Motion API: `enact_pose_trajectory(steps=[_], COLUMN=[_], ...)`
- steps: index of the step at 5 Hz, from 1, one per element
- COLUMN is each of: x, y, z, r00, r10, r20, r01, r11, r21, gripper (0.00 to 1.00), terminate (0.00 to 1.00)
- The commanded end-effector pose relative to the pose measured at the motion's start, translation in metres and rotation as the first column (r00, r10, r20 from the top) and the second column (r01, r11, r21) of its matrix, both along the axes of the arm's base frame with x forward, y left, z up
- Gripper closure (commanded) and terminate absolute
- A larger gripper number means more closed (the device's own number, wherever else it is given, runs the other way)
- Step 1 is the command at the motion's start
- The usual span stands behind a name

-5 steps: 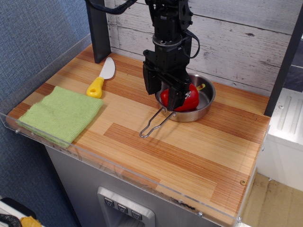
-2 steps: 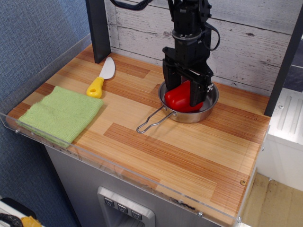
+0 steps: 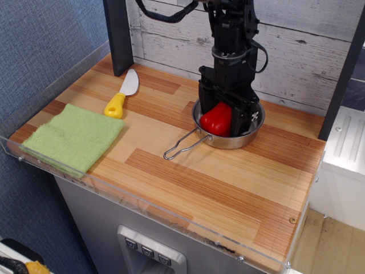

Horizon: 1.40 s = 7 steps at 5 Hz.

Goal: Place the capsicum on the green cloth.

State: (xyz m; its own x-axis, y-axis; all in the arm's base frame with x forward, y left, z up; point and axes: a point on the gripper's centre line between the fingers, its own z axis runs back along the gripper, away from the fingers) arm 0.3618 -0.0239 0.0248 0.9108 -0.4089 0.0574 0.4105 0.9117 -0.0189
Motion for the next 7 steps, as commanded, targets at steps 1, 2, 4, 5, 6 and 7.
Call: enact_pose_trajectory(steps=[1, 2, 4, 5, 6, 7], x=[-0.003, -0.007, -0.024, -0.041, -0.064, -0.087], y=[-0.004, -0.003, 0.01, 0.03, 0.06, 0.101], z=[0.014, 0.045, 0.124, 0.139, 0.135, 0.125], r00=[0.999, 0.994, 0.964, 0.953, 0.947, 0.946], r10=[0.004, 0.031, 0.154, 0.212, 0.25, 0.272], r20=[0.054, 0.102, 0.215, 0.217, 0.2, 0.175], r01=[-0.005, -0.033, -0.148, -0.204, -0.241, -0.269], r11=[1.0, 0.999, 0.988, 0.977, 0.968, 0.962], r21=[0.027, 0.017, -0.044, -0.06, -0.066, -0.043], gripper=[1.0, 1.0, 1.0, 1.0, 1.0, 1.0], terminate=[0.0, 0.0, 0.0, 0.0, 0.0, 0.0])
